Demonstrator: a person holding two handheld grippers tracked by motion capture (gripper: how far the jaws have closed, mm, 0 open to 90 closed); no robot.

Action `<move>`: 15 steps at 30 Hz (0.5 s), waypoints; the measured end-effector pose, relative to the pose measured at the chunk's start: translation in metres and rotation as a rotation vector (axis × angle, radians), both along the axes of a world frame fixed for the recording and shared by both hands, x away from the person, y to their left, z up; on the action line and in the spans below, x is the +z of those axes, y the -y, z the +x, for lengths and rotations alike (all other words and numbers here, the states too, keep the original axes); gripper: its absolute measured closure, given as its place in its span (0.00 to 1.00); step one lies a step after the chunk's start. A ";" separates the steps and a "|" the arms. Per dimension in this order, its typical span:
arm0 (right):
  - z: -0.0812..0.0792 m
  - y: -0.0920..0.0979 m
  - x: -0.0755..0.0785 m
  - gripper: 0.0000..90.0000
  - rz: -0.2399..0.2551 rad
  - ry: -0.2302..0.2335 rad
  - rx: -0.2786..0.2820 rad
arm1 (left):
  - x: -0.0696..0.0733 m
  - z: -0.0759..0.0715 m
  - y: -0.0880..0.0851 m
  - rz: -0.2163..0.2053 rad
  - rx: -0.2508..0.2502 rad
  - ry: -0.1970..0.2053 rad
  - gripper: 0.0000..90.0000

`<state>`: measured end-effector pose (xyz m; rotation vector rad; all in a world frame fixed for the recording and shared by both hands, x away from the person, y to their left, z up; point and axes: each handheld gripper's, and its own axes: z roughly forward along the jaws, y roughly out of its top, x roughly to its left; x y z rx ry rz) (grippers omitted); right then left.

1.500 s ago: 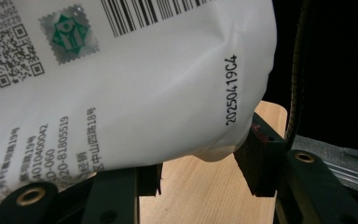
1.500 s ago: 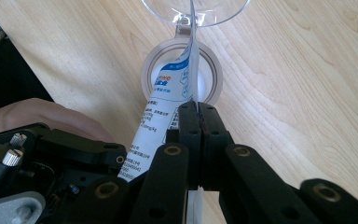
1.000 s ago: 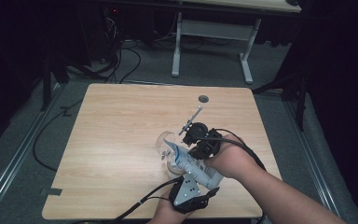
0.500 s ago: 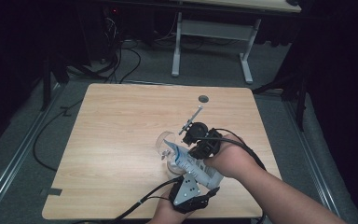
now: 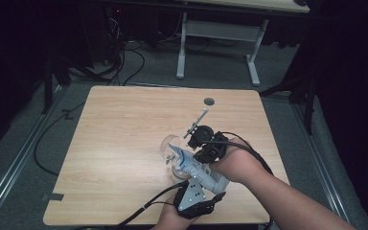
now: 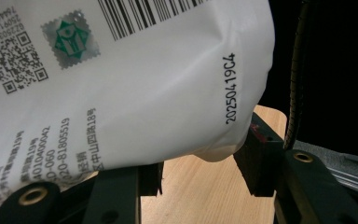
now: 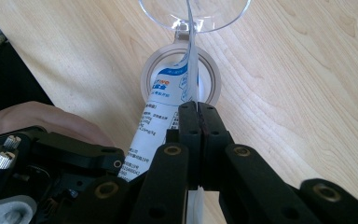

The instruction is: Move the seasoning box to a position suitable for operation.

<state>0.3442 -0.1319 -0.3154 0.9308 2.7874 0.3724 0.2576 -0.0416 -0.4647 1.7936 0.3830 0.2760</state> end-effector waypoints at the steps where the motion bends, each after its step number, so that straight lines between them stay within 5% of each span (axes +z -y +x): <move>1: 0.000 0.000 0.000 1.00 0.004 0.001 -0.001 | 0.000 0.000 0.000 0.000 0.001 0.000 0.63; 15: 0.001 -0.002 -0.001 1.00 -0.003 0.003 0.007 | -0.001 0.000 0.000 -0.010 0.000 -0.014 0.62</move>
